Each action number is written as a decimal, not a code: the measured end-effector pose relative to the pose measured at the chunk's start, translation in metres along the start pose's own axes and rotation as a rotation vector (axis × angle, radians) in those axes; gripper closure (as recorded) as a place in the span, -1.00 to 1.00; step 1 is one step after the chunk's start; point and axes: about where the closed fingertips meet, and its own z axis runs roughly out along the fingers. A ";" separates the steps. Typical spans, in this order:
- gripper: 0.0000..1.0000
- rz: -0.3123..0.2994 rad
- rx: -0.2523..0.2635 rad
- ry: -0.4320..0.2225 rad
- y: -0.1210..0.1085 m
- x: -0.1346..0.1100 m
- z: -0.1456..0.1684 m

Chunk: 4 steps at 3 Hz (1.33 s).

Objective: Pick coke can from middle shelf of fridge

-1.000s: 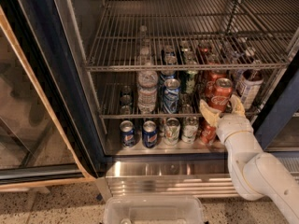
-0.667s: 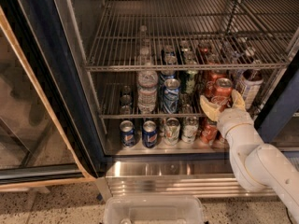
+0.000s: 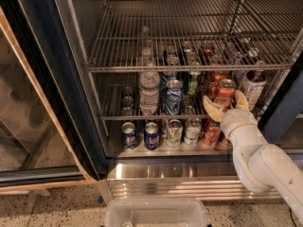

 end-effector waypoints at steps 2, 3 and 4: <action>-0.26 0.011 0.043 0.031 -0.029 0.012 0.032; -0.26 0.018 0.039 0.040 -0.030 0.016 0.038; -0.28 0.026 0.029 0.053 -0.028 0.022 0.042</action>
Offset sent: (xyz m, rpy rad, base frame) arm 0.0140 -0.0165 -0.0107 0.0096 0.0186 -0.0372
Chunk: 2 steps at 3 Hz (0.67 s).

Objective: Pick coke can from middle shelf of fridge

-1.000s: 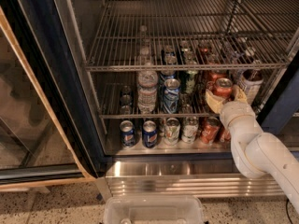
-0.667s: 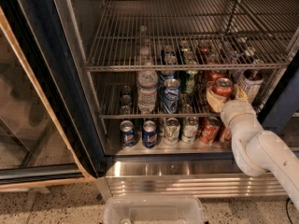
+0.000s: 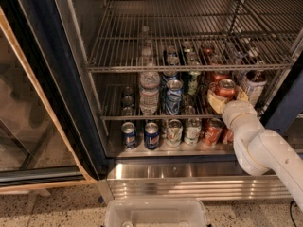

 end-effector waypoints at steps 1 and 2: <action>-0.30 0.004 -0.016 0.010 0.005 0.004 0.005; 0.10 0.006 -0.019 0.012 0.007 0.005 0.006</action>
Offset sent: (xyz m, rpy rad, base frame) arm 0.0091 0.0115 -0.0134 0.0130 0.0278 0.0260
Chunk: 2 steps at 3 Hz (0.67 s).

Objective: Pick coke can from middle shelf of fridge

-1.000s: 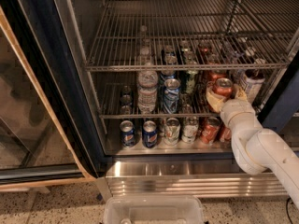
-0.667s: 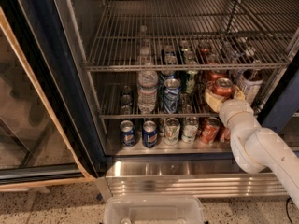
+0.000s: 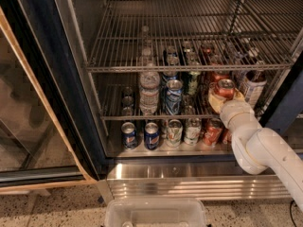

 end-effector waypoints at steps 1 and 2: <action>0.56 0.000 0.000 0.000 0.000 0.000 0.000; 0.97 0.000 0.000 0.000 0.000 0.000 0.000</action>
Offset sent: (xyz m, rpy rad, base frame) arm 0.0000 0.0000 0.0000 0.0000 0.0000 0.0000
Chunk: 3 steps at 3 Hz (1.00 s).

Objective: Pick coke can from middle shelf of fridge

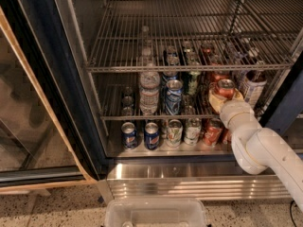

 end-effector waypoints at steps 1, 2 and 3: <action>1.00 -0.002 -0.020 0.011 0.004 -0.001 -0.004; 1.00 -0.012 -0.039 0.003 0.007 -0.012 -0.016; 1.00 -0.027 -0.057 -0.013 0.011 -0.026 -0.026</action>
Offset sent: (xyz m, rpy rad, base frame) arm -0.0317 0.0071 0.0260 -0.0216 -0.0026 0.0590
